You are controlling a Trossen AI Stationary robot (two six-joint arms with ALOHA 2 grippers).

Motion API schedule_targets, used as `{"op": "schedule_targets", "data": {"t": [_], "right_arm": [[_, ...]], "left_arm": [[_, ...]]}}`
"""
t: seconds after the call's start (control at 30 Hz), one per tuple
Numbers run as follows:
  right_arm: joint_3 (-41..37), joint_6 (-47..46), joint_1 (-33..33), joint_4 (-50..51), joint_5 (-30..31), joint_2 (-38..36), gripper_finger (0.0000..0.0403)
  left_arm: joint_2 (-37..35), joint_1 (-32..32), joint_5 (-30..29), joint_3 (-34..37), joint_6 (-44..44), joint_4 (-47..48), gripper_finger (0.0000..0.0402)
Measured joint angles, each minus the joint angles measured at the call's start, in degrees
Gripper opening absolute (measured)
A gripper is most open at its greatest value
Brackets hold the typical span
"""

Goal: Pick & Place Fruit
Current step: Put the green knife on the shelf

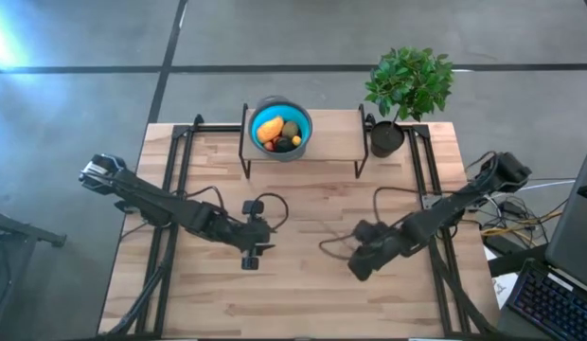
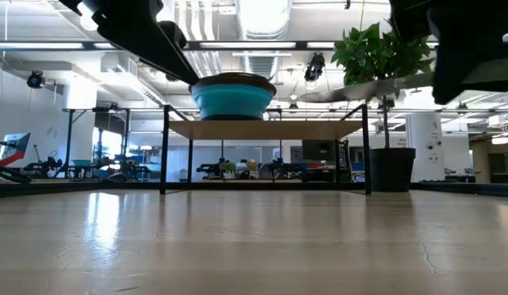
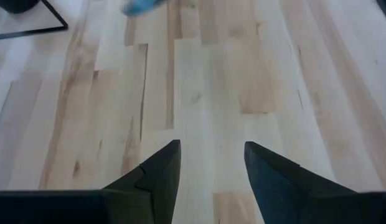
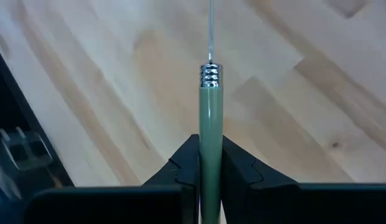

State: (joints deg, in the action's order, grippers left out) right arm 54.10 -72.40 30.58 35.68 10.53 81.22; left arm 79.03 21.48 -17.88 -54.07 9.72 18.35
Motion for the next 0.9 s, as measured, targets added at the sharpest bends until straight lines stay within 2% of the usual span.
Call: {"op": "schedule_targets", "data": {"t": [0.13, 0.37, 0.53, 0.7, 0.9], "right_arm": [[-4.95, -5.79, -0.34, -4.89, 4.71, -5.29, 0.0033], [-9.51, -10.93, -1.87, -8.99, 11.95, -11.71, 0.0024], [-9.65, -13.48, -3.87, -9.70, 15.13, -12.65, 0.0025], [-9.65, -15.28, -7.00, -11.50, 15.58, -12.51, 0.0027], [-9.67, -15.28, -10.82, -15.80, 18.39, -12.49, 0.0027]], "left_arm": [[-1.62, -0.55, -0.39, 2.41, 0.95, -0.87, 0.0179], [-4.10, -1.33, -0.89, 5.27, 1.88, -0.86, 0.0170], [-5.43, -1.53, -3.09, 5.66, 1.74, -0.82, 0.0167], [-6.97, -1.89, -6.95, 5.66, 0.92, -0.74, 0.0167], [-9.60, -2.57, -7.35, 5.66, 0.96, -0.71, 0.0167]]}}
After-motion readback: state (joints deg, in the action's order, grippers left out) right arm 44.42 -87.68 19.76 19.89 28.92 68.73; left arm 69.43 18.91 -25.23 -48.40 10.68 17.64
